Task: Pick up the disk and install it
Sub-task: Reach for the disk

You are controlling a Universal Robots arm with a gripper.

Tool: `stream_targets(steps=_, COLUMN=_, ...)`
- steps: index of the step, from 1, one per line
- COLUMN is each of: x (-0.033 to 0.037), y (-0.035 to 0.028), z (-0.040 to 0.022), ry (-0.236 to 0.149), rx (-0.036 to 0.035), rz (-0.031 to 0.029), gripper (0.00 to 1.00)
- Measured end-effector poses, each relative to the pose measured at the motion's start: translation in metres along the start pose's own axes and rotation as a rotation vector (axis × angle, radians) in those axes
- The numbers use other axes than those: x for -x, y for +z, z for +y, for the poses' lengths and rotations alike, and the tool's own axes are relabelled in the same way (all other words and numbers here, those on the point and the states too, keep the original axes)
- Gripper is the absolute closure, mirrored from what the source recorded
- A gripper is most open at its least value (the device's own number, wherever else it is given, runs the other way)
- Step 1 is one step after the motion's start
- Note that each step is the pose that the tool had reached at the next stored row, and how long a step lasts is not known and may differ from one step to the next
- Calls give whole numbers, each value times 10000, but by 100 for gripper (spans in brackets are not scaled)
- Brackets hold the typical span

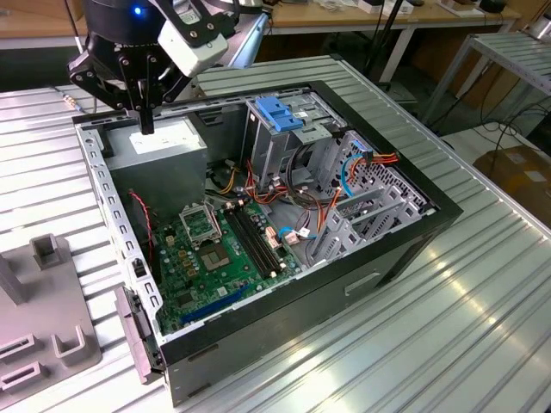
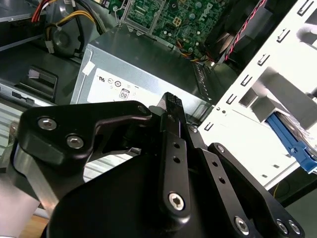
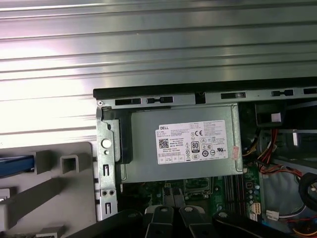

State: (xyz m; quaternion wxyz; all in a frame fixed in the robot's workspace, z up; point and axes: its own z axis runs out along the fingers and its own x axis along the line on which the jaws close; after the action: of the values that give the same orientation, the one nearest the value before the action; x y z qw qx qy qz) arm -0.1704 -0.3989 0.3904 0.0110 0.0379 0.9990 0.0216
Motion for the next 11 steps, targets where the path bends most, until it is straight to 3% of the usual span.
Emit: stream_targets(steps=11, x=-72, y=2, z=-6, ry=0, rx=0, rz=10, gripper=90)
